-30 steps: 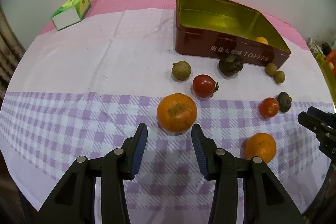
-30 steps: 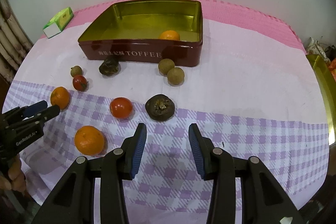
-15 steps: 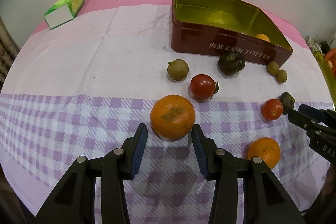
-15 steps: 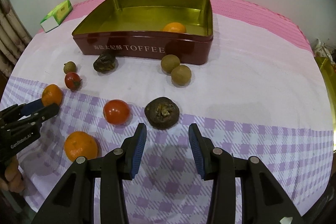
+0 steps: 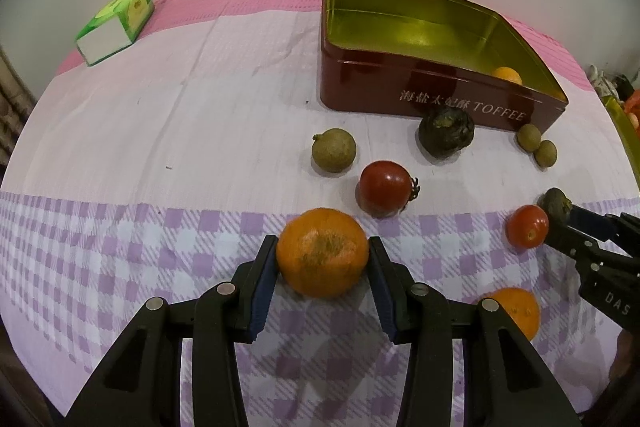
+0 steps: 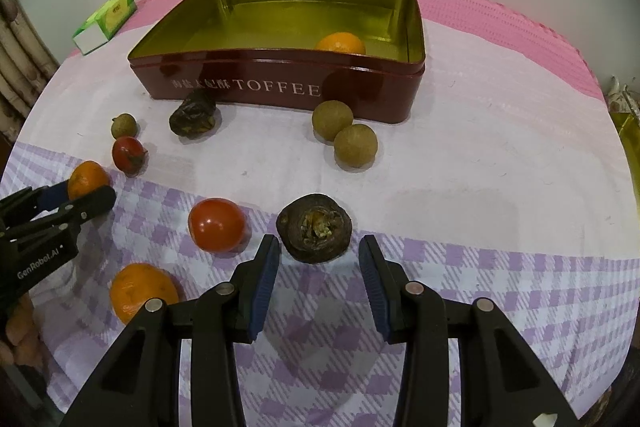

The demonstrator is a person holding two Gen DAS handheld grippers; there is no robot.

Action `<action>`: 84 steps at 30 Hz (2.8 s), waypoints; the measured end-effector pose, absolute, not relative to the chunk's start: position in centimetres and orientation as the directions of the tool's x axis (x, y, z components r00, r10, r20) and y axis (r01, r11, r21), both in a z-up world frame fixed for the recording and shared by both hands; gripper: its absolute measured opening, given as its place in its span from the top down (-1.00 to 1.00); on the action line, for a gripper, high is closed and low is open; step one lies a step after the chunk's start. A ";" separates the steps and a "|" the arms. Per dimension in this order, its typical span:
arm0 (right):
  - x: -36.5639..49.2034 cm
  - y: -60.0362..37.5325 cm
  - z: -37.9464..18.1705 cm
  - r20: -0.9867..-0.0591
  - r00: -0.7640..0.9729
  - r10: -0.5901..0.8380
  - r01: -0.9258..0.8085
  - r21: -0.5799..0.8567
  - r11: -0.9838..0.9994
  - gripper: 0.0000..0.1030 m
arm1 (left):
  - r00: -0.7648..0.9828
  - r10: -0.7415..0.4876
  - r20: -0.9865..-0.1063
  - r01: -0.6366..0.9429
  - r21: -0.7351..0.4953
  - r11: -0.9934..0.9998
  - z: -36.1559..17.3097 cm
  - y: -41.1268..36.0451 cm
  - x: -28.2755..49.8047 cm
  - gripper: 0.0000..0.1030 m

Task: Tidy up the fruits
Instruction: 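Grasp the tangerine with the left tool while the right tool grasps the dark brown fruit, then lift and carry the tangerine and brown fruit over the red tin with both tools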

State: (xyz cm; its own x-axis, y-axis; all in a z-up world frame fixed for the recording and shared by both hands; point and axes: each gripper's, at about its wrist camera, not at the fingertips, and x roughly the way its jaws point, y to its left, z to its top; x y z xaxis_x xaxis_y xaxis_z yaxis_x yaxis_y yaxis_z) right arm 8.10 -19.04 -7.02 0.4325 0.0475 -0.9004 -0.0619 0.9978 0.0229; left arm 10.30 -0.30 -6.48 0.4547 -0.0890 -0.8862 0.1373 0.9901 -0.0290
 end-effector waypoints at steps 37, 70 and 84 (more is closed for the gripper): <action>8.1 -18.4 -6.6 -0.894 0.447 0.024 -0.089 -0.017 0.996 0.35 | 0.498 -0.084 -0.863 0.158 -0.004 0.987 -5.1 -1.2 9.5 0.18; 9.4 -19.4 -1.1 -0.847 0.529 0.048 -0.070 0.013 0.997 0.35 | 0.560 -0.113 -0.821 0.185 -0.010 0.983 -1.3 -2.3 11.4 0.18; 13.4 -20.1 0.3 -0.836 0.545 0.062 -0.060 0.034 0.998 0.35 | 0.587 -0.135 -0.798 0.187 -0.029 0.982 0.6 -3.4 16.2 0.18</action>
State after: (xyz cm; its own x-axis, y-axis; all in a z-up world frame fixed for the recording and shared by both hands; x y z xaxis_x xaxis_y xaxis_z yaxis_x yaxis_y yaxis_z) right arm 13.42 -20.05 0.35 0.5451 0.0616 -0.8361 -0.0599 0.9976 0.0344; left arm 16.17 -3.41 0.61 0.5868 -0.1351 -0.7984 0.1870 0.9819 -0.0287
